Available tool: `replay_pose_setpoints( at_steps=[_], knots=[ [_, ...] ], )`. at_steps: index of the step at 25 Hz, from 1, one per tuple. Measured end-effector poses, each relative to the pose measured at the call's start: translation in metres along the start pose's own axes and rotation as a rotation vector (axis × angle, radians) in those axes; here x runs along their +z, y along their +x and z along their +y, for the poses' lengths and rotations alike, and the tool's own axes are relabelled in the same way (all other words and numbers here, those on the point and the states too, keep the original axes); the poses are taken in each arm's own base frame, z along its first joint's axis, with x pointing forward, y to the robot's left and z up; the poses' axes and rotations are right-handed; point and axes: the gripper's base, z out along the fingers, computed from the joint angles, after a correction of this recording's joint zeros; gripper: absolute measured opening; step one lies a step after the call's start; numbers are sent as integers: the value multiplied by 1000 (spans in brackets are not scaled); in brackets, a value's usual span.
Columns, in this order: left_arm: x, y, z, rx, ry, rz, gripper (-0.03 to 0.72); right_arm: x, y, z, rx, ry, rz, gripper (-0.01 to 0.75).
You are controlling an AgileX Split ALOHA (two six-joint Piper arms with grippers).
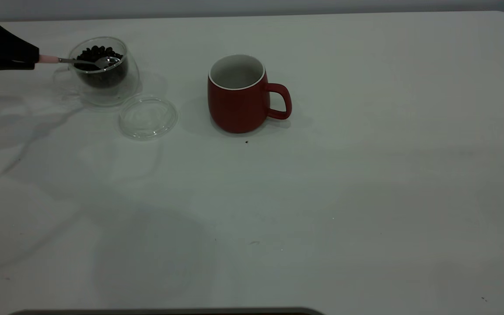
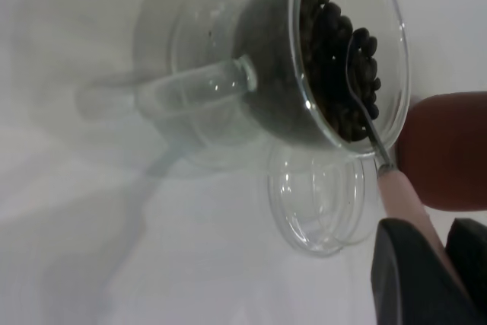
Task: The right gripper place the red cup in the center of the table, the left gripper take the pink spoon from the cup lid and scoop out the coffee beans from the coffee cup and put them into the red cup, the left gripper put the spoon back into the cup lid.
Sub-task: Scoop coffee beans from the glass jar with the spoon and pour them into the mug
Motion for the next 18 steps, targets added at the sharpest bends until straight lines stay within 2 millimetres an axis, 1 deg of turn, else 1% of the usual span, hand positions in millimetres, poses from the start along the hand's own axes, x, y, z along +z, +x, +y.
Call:
replay_pose_setpoints(
  at_steps=[6,13,18],
  knots=[
    [0,1,0,-76,2,9,124,0,0,0,0,0,0,590],
    [1,1,-1,-124,25,3,124,0,0,0,0,0,0,590],
    [6,4,8,-202,83,-24,124,0,0,0,0,0,0,590]
  ],
)
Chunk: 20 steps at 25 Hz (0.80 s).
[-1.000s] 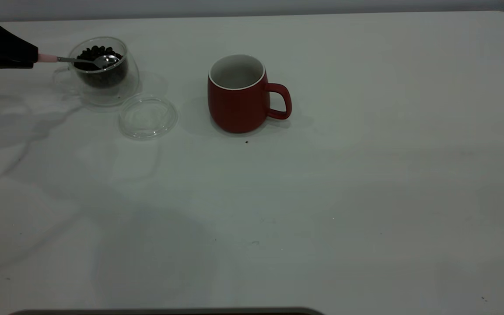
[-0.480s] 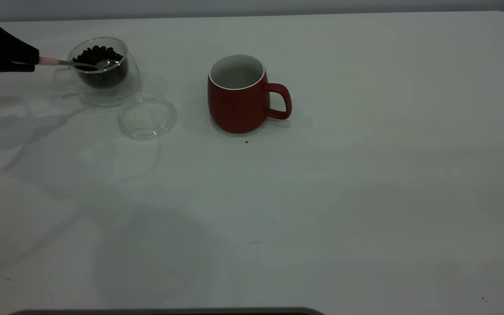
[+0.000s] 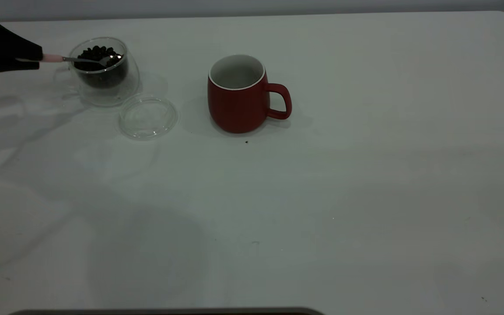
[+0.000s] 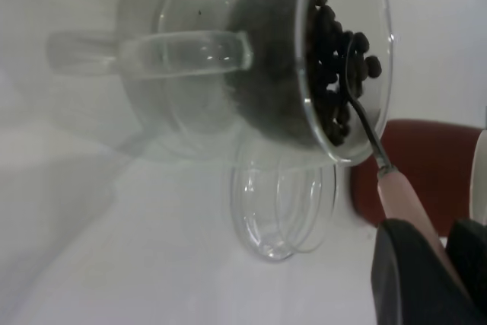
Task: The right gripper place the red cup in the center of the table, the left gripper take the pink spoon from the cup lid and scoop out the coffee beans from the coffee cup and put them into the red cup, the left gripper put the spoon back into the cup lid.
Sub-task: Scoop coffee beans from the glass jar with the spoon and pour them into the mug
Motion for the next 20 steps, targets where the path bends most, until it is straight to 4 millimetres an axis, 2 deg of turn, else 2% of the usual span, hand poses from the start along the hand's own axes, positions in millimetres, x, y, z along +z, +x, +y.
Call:
replay_pose_setpoints(
  at_steps=[4,20],
  knots=[
    [0,3,10,-49,45,-7,124,0,0,0,0,0,0,590],
    [-24,4,20,-97,149,-25,124,0,0,0,0,0,0,590]
  ],
)
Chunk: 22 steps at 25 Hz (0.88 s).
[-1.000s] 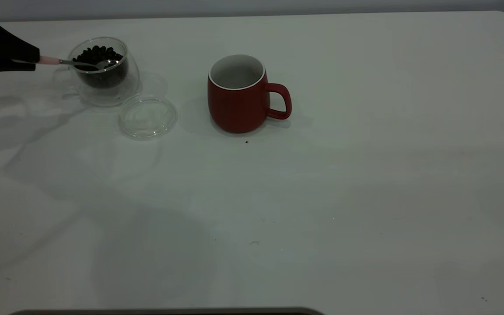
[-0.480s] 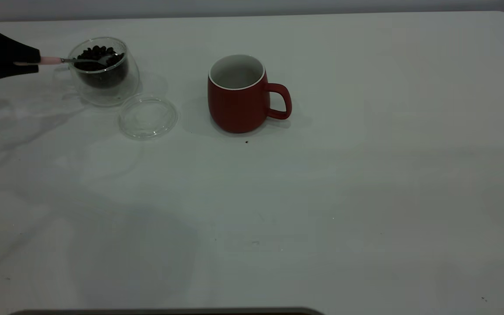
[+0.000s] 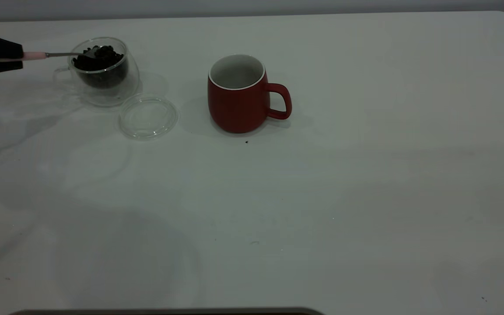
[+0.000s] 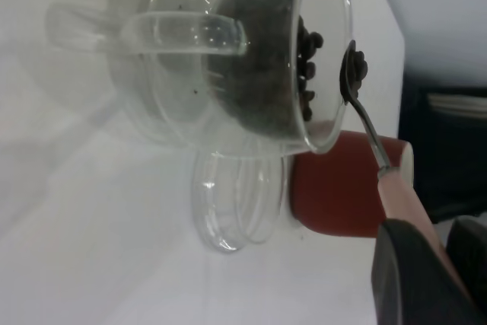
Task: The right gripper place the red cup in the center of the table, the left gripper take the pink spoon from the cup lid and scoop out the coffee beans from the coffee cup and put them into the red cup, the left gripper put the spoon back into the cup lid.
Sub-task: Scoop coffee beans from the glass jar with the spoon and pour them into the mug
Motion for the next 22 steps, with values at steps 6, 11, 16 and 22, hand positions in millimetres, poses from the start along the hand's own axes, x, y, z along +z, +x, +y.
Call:
replay_pose_setpoints(
  at_steps=[6,11,16,22],
  knots=[
    [-6,1,-2,-2,47,15,124,0,0,0,0,0,0,590],
    [-6,1,-2,-6,50,16,124,0,0,0,0,0,0,590],
    [-6,1,-2,-37,50,18,124,0,0,0,0,0,0,590],
    [7,4,-9,-41,54,53,124,0,0,0,0,0,0,590]
  ],
)
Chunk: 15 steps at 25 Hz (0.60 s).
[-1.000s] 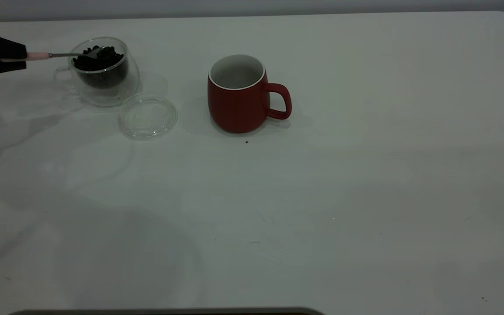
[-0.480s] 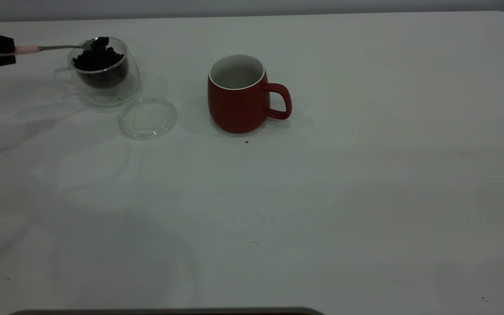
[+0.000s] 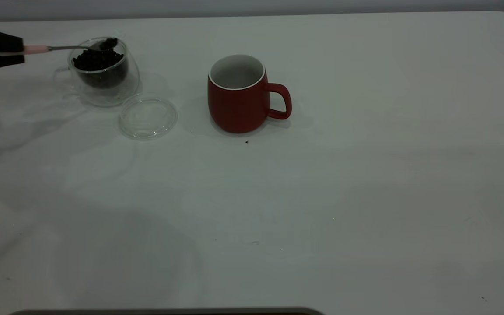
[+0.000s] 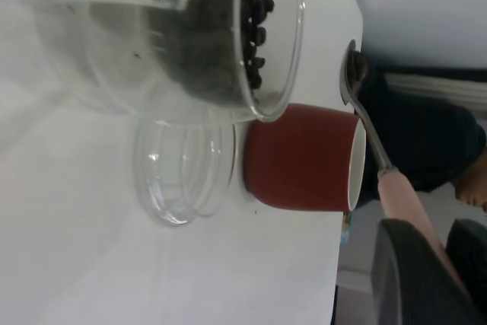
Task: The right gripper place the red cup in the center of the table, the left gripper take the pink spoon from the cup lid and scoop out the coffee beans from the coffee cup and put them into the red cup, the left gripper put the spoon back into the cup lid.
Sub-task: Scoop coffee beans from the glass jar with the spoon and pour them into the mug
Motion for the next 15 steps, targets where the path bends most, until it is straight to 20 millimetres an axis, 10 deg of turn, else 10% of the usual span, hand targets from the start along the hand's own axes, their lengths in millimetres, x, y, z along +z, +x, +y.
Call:
replay_pose_setpoints(
  at_steps=[15],
  knots=[
    [66,13,-30,47,47,116,124,0,0,0,0,0,0,590]
  ],
)
